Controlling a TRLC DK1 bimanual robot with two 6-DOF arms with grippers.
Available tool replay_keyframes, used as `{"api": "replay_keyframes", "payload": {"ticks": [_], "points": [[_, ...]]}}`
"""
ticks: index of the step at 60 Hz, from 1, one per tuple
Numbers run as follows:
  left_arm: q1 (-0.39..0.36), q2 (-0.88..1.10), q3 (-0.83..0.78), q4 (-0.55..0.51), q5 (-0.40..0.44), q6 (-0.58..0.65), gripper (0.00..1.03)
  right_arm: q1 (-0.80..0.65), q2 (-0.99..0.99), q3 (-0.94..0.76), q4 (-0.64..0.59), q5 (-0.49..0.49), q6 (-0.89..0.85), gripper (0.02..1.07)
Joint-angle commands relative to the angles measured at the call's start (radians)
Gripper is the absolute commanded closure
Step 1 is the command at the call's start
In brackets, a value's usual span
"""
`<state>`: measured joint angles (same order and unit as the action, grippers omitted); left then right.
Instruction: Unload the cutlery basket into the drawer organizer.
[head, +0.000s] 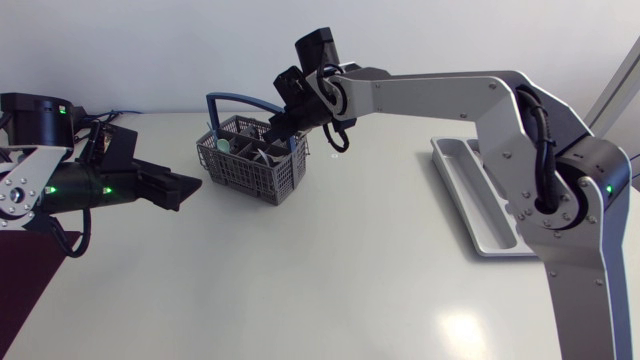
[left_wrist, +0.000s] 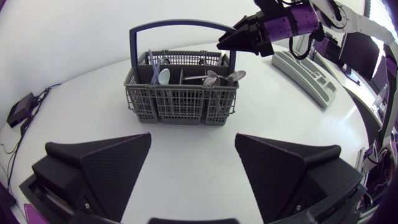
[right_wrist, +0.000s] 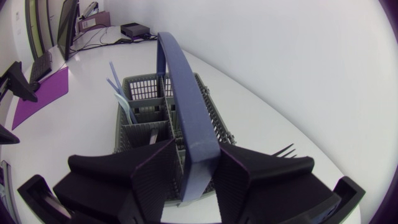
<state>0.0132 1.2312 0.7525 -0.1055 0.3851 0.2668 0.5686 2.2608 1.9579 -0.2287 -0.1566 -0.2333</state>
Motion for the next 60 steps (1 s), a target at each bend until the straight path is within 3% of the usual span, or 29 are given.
{"api": "replay_keyframes", "payload": {"ticks": [1, 13, 31, 60], "points": [[0.007, -0.01, -0.012, 0.009, 0.009, 0.02, 0.09, -0.006, 0.029, -0.008, -0.008, 0.0, -0.011, 0.8], [-0.001, -0.026, -0.012, 0.009, 0.009, 0.015, 0.09, -0.009, 0.026, -0.039, -0.02, -0.003, -0.017, 0.91], [-0.004, -0.052, -0.018, -0.002, 0.008, 0.015, 0.09, -0.013, -0.127, -0.243, -0.021, 0.0, -0.024, 0.91], [-0.004, -0.018, -0.016, -0.007, 0.008, 0.022, 0.09, -0.018, -0.67, -0.91, -0.023, -0.069, -0.06, 0.91]]}}
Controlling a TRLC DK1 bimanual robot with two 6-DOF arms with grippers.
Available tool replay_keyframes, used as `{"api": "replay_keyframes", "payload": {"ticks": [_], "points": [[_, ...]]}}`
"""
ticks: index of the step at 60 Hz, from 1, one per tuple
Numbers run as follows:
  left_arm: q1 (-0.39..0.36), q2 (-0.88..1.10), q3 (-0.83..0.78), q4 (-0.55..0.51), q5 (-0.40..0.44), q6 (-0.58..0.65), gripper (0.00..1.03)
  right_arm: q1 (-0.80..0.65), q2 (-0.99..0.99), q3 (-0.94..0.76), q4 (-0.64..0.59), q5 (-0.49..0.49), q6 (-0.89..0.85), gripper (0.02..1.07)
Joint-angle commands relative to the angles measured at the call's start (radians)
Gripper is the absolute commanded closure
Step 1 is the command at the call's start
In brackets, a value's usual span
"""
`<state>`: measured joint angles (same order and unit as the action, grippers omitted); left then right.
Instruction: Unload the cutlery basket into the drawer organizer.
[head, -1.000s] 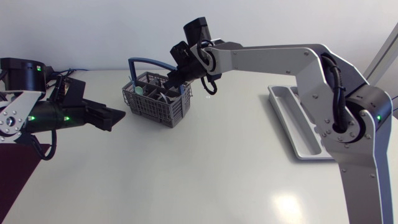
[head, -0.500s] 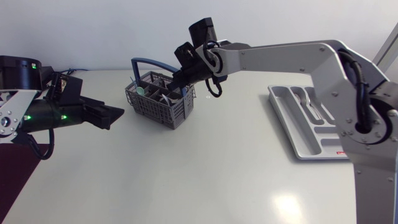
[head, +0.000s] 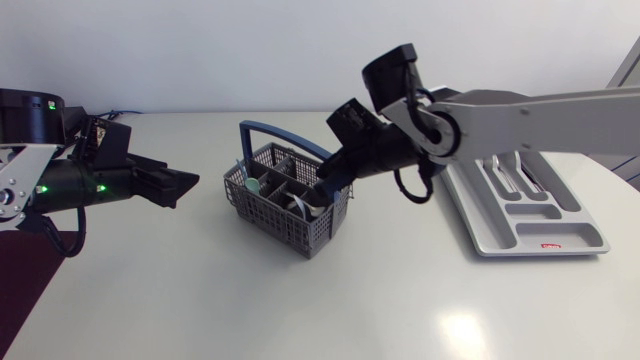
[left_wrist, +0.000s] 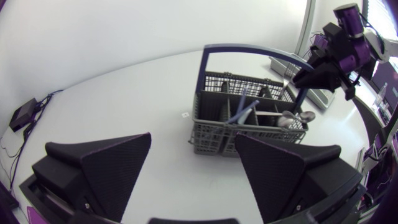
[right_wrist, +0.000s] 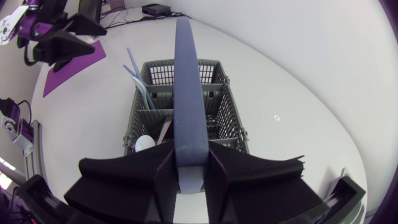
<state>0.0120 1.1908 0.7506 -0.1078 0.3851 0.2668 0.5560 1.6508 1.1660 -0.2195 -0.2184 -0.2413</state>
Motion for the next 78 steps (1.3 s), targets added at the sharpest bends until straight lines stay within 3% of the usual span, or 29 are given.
{"api": "replay_keyframes", "payload": {"ticks": [1, 7, 12, 15, 24, 30, 38, 44, 47, 55, 58, 63, 78], "points": [[-0.004, 0.027, -0.013, -0.004, 0.008, 0.022, 0.09, -0.007, -0.079, -0.138, -0.032, -0.013, -0.053, 0.91], [-0.02, 0.069, 0.001, 0.0, 0.008, 0.023, 0.09, -0.028, -0.163, -0.213, -0.021, -0.019, -0.066, 0.87], [-0.035, 0.124, 0.018, 0.017, 0.008, 0.022, 0.09, -0.051, -0.218, -0.238, -0.024, -0.021, -0.061, 0.45], [-0.043, 0.165, 0.029, 0.04, 0.008, 0.02, 0.09, -0.057, -0.26, -0.253, -0.034, -0.022, -0.061, 0.31], [-0.047, 0.282, 0.067, 0.085, 0.008, 0.026, 0.12, -0.05, -0.456, -0.351, -0.072, -0.021, -0.062, 0.29], [-0.052, 0.32, 0.085, 0.103, 0.008, 0.031, 0.17, -0.051, -0.554, -0.439, -0.098, -0.019, -0.069, 0.31], [-0.084, 0.351, 0.107, 0.114, 0.008, 0.032, 0.27, -0.09, -0.585, -0.526, -0.09, -0.029, -0.116, 0.64], [-0.104, 0.38, 0.127, 0.109, 0.008, 0.023, 0.46, -0.096, -0.582, -0.562, -0.064, -0.038, -0.122, 0.89], [-0.109, 0.394, 0.138, 0.105, 0.008, 0.018, 0.51, -0.094, -0.576, -0.574, -0.041, -0.036, -0.119, 0.9], [-0.116, 0.438, 0.17, 0.077, 0.035, 0.022, 0.81, -0.074, -0.487, -0.582, 0.039, -0.036, -0.108, 0.95], [-0.116, 0.443, 0.17, 0.076, 0.057, 0.022, 0.87, -0.067, -0.448, -0.58, 0.074, -0.036, -0.101, 0.96], [-0.121, 0.443, 0.168, 0.066, 0.086, 0.026, 0.92, -0.053, -0.381, -0.563, 0.117, -0.033, -0.093, 0.96], [-0.187, 0.378, 0.113, 0.023, 0.161, 0.094, 0.92, -0.039, -0.237, -0.47, 0.175, -0.01, -0.081, 0.96]]}}
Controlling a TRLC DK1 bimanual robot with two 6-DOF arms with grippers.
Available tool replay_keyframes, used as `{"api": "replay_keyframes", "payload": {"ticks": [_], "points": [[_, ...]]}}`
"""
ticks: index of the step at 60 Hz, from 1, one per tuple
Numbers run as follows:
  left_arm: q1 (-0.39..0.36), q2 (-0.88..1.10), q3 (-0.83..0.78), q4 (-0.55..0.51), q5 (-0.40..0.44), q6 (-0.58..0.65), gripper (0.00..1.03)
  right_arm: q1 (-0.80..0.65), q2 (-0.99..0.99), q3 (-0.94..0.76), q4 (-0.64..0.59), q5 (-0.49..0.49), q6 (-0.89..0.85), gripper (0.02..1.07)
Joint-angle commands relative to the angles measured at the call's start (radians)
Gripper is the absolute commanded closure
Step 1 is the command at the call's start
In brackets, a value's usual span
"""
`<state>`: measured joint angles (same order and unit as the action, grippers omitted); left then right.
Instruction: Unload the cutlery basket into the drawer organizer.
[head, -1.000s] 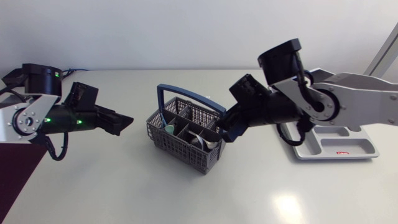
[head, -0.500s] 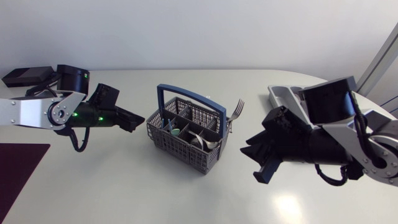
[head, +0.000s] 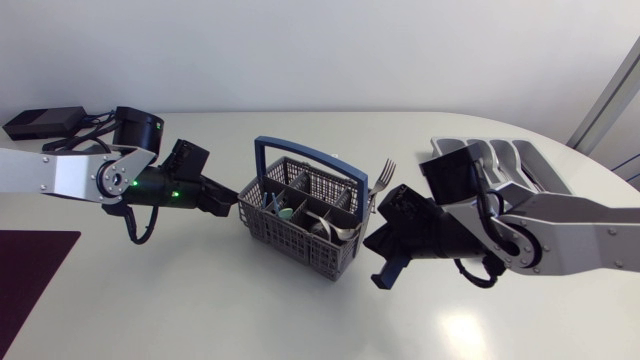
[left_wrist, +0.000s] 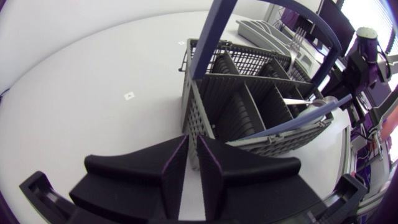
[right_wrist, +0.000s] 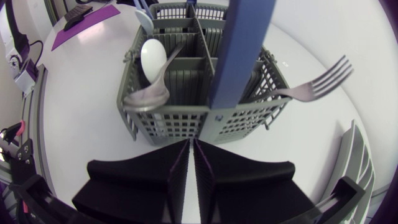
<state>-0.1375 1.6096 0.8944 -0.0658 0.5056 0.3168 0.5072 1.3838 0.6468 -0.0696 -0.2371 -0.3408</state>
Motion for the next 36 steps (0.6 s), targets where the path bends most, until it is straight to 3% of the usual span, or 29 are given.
{"api": "replay_keyframes", "payload": {"ticks": [1, 11, 36], "points": [[-0.042, -0.045, -0.034, -0.022, 0.04, 0.05, 0.92, 0.01, 0.035, 0.053, 0.027, 0.009, 0.019, 0.96], [-0.082, -0.085, -0.071, -0.039, 0.047, 0.068, 0.92, 0.008, 0.096, 0.113, 0.053, 0.022, 0.022, 0.96], [-0.082, -0.177, -0.135, -0.049, 0.04, 0.087, 0.92, -0.026, 0.245, 0.272, 0.063, 0.028, 0.023, 0.96]]}}
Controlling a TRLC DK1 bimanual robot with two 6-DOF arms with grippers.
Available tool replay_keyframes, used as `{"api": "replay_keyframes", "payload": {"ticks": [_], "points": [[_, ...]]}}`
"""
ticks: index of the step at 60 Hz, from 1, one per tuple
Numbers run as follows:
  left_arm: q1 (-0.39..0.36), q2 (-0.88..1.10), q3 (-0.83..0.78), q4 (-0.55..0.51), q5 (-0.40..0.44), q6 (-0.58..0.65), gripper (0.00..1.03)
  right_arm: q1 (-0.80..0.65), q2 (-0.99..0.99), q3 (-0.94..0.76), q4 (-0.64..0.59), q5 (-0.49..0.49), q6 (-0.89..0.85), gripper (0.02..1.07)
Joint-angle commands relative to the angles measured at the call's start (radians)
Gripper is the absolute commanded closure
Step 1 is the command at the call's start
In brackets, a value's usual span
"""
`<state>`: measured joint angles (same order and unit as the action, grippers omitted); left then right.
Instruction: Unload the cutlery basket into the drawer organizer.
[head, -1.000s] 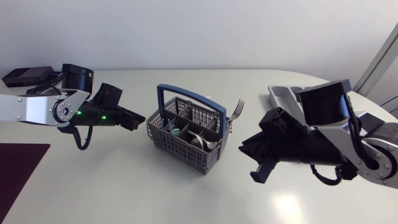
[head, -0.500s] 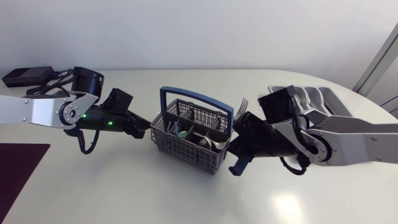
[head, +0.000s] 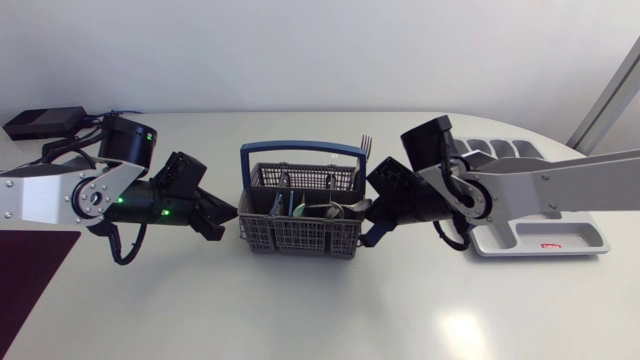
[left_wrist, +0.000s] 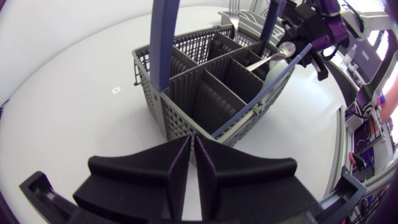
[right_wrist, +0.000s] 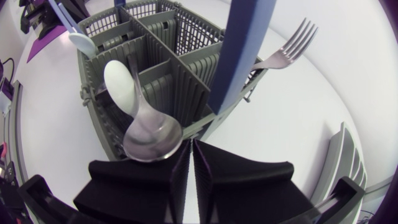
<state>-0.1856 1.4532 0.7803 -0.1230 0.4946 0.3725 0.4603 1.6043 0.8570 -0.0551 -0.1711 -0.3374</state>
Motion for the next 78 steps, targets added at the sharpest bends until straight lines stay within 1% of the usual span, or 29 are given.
{"api": "replay_keyframes", "payload": {"ticks": [1, 11, 24, 29, 32, 34, 36, 39, 42, 44, 48, 54, 56, 60, 66, 68, 69, 72, 78], "points": [[-0.034, -0.02, -0.021, 0.01, 0.05, 0.032, 0.92, 0.021, 0.028, 0.065, 0.049, -0.036, 0.02, 0.96], [-0.034, -0.019, -0.018, 0.016, 0.039, 0.032, 0.92, 0.021, 0.059, 0.07, 0.075, -0.021, 0.02, 0.96], [-0.026, -0.014, -0.027, 0.025, 0.024, 0.043, 0.92, 0.014, 0.072, 0.051, 0.075, -0.019, 0.014, 0.95], [-0.008, -0.013, -0.032, 0.026, 0.016, 0.054, 0.91, 0.0, 0.062, 0.025, 0.074, -0.016, 0.008, 0.95], [0.005, -0.013, -0.033, 0.026, 0.015, 0.06, 0.91, -0.014, 0.045, 0.001, 0.075, 0.005, 0.006, 0.93], [0.012, -0.016, -0.038, 0.026, 0.004, 0.068, 0.9, -0.025, 0.032, -0.015, 0.075, 0.01, 0.005, 0.88], [0.021, -0.022, -0.044, 0.026, -0.004, 0.08, 0.87, -0.038, 0.014, -0.033, 0.075, 0.01, 0.003, 0.8], [0.032, -0.039, -0.053, 0.026, -0.007, 0.091, 0.86, -0.052, -0.018, -0.059, 0.075, 0.016, -0.006, 0.67], [0.048, -0.065, -0.061, 0.026, -0.011, 0.097, 0.8, -0.06, -0.047, -0.084, 0.075, 0.019, -0.014, 0.6], [0.057, -0.09, -0.067, 0.026, -0.018, 0.105, 0.78, -0.068, -0.069, -0.099, 0.075, 0.019, -0.017, 0.58], [0.066, -0.174, -0.09, 0.025, -0.025, 0.114, 0.78, -0.078, -0.133, -0.142, 0.069, 0.019, -0.022, 0.56], [0.064, -0.271, -0.11, 0.014, -0.027, 0.117, 0.75, -0.083, -0.202, -0.184, 0.058, 0.019, -0.023, 0.56], [0.057, -0.3, -0.118, 0.011, -0.027, 0.117, 0.75, -0.083, -0.222, -0.196, 0.051, 0.018, -0.023, 0.56], [0.025, -0.35, -0.13, 0.005, -0.027, 0.117, 0.75, -0.081, -0.261, -0.216, 0.038, 0.016, -0.023, 0.52], [-0.063, -0.404, -0.142, 0.005, -0.047, 0.117, 0.75, -0.08, -0.325, -0.245, 0.015, 0.015, -0.02, 0.52], [-0.091, -0.404, -0.141, 0.005, -0.064, 0.117, 0.73, -0.075, -0.34, -0.251, 0.009, 0.015, -0.018, 0.52], [-0.118, -0.404, -0.142, 0.006, -0.074, 0.118, 0.72, -0.071, -0.349, -0.254, 0.006, 0.015, -0.017, 0.52], [-0.158, -0.402, -0.144, 0.016, -0.093, 0.12, 0.72, -0.064, -0.365, -0.256, -0.009, 0.013, -0.014, 0.52], [-0.242, -0.376, -0.148, 0.068, -0.165, 0.131, 0.69, -0.048, -0.397, -0.256, -0.032, 0.015, 0.001, 0.52]]}}
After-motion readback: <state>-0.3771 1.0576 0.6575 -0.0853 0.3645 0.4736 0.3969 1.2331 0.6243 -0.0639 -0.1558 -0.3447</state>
